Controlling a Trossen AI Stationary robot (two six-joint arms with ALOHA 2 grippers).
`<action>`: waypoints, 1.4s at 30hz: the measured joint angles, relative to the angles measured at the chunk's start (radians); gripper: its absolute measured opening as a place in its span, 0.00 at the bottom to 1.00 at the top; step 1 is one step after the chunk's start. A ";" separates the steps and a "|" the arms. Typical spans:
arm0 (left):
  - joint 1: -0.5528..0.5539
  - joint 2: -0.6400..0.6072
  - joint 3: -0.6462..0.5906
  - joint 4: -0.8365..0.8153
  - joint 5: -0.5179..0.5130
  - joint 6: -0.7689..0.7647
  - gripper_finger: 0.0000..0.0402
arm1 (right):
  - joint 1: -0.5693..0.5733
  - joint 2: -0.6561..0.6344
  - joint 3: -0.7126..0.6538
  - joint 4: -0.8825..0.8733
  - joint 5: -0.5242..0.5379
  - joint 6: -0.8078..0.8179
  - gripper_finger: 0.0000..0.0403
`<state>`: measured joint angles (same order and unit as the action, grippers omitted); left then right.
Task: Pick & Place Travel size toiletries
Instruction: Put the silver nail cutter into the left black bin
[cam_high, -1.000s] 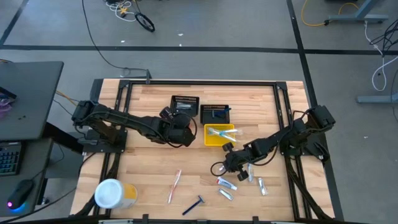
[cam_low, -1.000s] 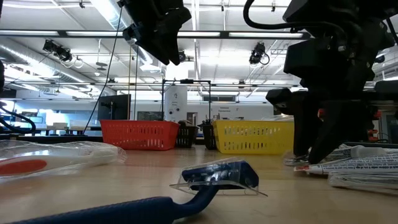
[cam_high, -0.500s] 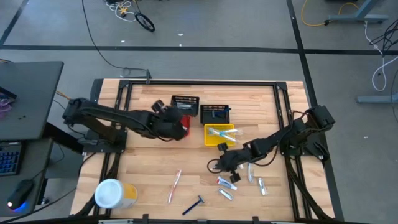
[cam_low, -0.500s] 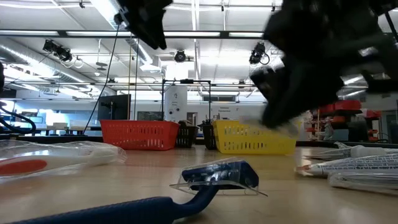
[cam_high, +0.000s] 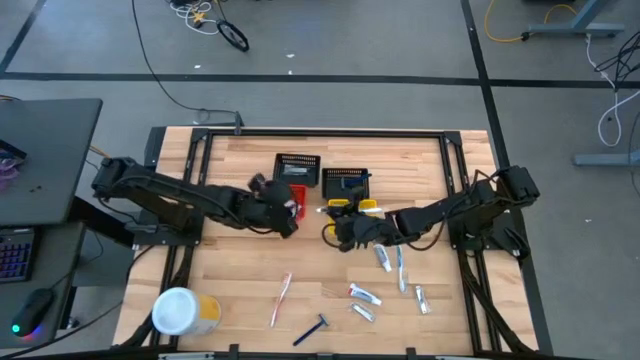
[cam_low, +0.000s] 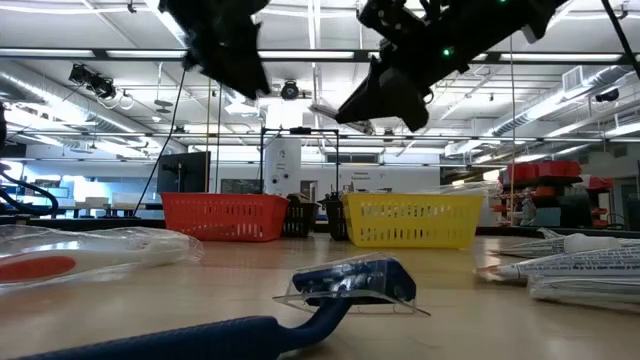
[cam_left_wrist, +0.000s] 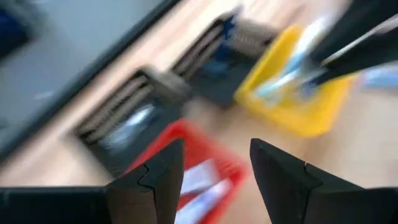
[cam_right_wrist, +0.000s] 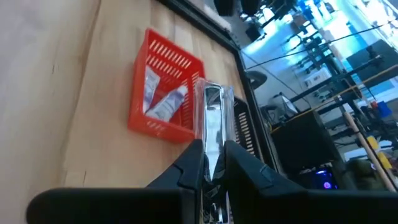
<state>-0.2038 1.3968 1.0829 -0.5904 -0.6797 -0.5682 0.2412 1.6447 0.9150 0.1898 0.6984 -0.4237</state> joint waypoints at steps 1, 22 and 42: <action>0.001 0.000 -0.030 0.102 0.040 0.012 0.48 | -0.005 0.000 0.000 -0.013 -0.001 -0.008 0.12; 0.160 -0.003 -0.231 0.613 0.412 -0.021 0.40 | 0.008 0.001 0.000 0.034 0.008 -0.036 0.12; 0.160 -0.002 -0.231 0.688 0.434 -0.022 0.39 | -0.004 0.001 -0.001 0.126 0.005 -0.092 0.12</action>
<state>-0.0442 1.3949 0.8516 0.0978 -0.2458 -0.5907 0.2375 1.6455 0.9142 0.3156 0.7033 -0.5156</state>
